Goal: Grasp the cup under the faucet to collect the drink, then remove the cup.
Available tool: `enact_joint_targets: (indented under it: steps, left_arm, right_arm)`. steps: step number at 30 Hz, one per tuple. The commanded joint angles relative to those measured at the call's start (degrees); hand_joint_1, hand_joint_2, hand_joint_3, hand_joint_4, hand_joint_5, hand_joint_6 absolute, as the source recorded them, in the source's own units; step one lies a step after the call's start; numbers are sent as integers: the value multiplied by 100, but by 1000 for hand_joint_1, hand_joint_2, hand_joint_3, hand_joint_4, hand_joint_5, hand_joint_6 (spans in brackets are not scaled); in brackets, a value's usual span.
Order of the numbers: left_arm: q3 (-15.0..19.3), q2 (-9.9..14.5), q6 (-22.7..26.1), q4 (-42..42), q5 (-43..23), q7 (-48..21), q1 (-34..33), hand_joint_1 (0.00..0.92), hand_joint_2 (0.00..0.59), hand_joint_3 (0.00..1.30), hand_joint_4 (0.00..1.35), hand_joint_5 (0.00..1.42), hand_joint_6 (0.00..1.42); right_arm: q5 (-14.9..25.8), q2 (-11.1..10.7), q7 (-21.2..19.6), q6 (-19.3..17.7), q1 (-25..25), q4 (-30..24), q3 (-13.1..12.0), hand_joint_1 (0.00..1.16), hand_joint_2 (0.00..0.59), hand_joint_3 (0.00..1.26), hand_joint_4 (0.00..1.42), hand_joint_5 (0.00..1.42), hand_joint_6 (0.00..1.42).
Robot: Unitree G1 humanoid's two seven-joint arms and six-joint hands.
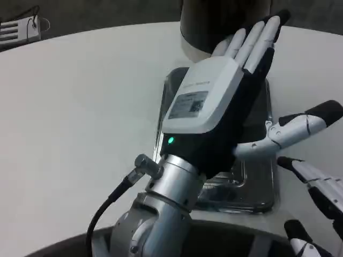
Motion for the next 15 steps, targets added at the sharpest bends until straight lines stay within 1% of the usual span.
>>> enact_joint_targets:
  steps: [1, 2, 3, 5, 8, 12, 15]
  left_arm:
    - [-121, 52, -35, -78, 104, -168, -16, 0, 155, 0, 0, 0, 0]
    - [-113, 52, -35, -95, 111, -166, -1, 0, 155, 0, 0, 0, 0]
    - [-107, 51, -34, -112, 121, -159, 15, 0, 155, 0, 0, 0, 0]
    - [-99, 50, -31, -136, 132, -150, 37, 0, 155, 0, 0, 0, 0]
    - [-90, 56, -25, -181, 154, -154, 75, 0, 155, 0, 0, 0, 0]
    - [-75, 64, -29, -240, 178, -153, 109, 0, 155, 0, 0, 0, 0]
    - [-62, 67, -28, -281, 194, -147, 134, 0, 155, 0, 0, 0, 0]
  right_arm:
    - [290, 81, 217, 316, -137, 52, 167, 232, 454, 86, 106, 181, 342]
    - [324, 100, 247, 382, -189, 74, 219, 236, 452, 85, 106, 181, 342]
    - [348, 107, 265, 432, -223, 84, 256, 248, 434, 85, 106, 181, 342]
    - [377, 126, 292, 523, -303, 118, 333, 277, 421, 76, 97, 181, 342]
    - [388, 154, 299, 627, -422, 175, 433, 284, 417, 75, 96, 181, 342]
    - [400, 170, 292, 722, -531, 233, 514, 297, 400, 66, 96, 172, 342]
    - [373, 186, 281, 793, -628, 282, 570, 302, 398, 66, 96, 170, 341]
